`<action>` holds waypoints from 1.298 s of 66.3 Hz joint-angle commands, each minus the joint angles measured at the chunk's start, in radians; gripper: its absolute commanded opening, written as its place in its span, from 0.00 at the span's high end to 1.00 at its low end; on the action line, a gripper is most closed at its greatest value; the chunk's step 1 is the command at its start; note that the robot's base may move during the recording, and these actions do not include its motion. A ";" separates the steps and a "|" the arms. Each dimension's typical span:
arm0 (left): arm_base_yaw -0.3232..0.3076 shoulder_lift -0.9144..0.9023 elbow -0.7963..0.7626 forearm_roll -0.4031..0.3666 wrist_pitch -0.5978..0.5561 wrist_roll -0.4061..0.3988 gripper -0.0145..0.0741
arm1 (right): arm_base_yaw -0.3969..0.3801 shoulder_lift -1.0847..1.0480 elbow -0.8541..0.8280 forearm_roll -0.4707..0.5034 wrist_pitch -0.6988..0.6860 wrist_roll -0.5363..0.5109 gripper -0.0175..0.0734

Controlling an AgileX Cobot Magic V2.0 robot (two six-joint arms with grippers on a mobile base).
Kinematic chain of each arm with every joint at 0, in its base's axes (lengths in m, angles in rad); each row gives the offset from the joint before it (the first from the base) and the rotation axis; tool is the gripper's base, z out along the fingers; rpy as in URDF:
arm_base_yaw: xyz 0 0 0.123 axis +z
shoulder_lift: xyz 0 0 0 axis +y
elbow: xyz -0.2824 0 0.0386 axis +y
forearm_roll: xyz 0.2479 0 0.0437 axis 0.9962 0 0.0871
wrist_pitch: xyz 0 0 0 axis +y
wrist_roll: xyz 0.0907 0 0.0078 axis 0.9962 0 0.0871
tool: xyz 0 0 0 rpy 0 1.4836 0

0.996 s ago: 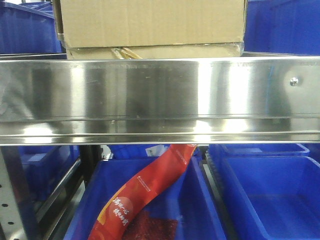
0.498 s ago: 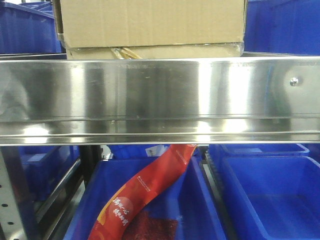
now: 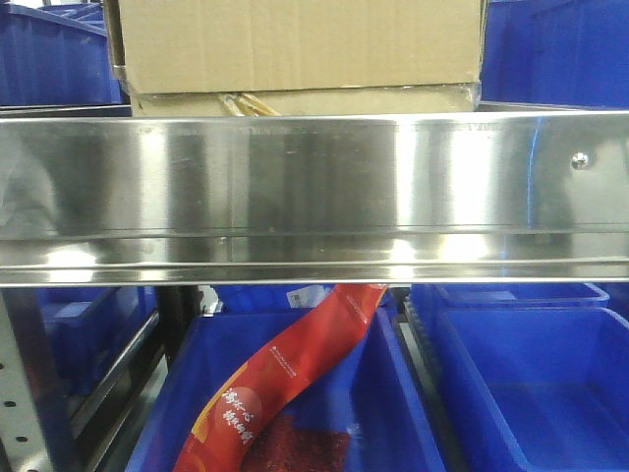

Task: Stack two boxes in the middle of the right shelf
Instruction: 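Open both grippers and pull them back from the boxes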

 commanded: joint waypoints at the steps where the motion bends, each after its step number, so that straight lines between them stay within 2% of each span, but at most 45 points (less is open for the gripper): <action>1: 0.003 -0.006 0.001 -0.002 -0.015 -0.004 0.96 | -0.042 -0.005 0.059 0.093 -0.145 -0.095 0.99; 7: 0.003 -0.006 0.001 -0.002 -0.015 -0.004 0.96 | -0.093 -0.005 0.144 0.158 -0.284 -0.136 0.99; 15: 0.003 -0.006 0.001 -0.002 -0.015 -0.004 0.96 | -0.127 -0.005 0.204 0.189 -0.362 -0.136 0.99; 17: 0.003 -0.006 0.001 -0.002 -0.015 -0.004 0.96 | -0.127 -0.005 0.204 0.189 -0.310 -0.136 0.99; 32: 0.003 -0.006 0.001 -0.002 -0.015 -0.004 0.96 | -0.159 -0.005 0.204 0.189 -0.319 -0.113 0.99; 41: 0.003 -0.006 0.001 -0.002 -0.015 -0.004 0.96 | -0.161 -0.005 0.204 0.113 -0.310 -0.022 0.99; 86: 0.003 -0.006 0.001 -0.002 -0.015 -0.004 0.96 | -0.161 -0.005 0.204 0.106 -0.289 -0.020 0.99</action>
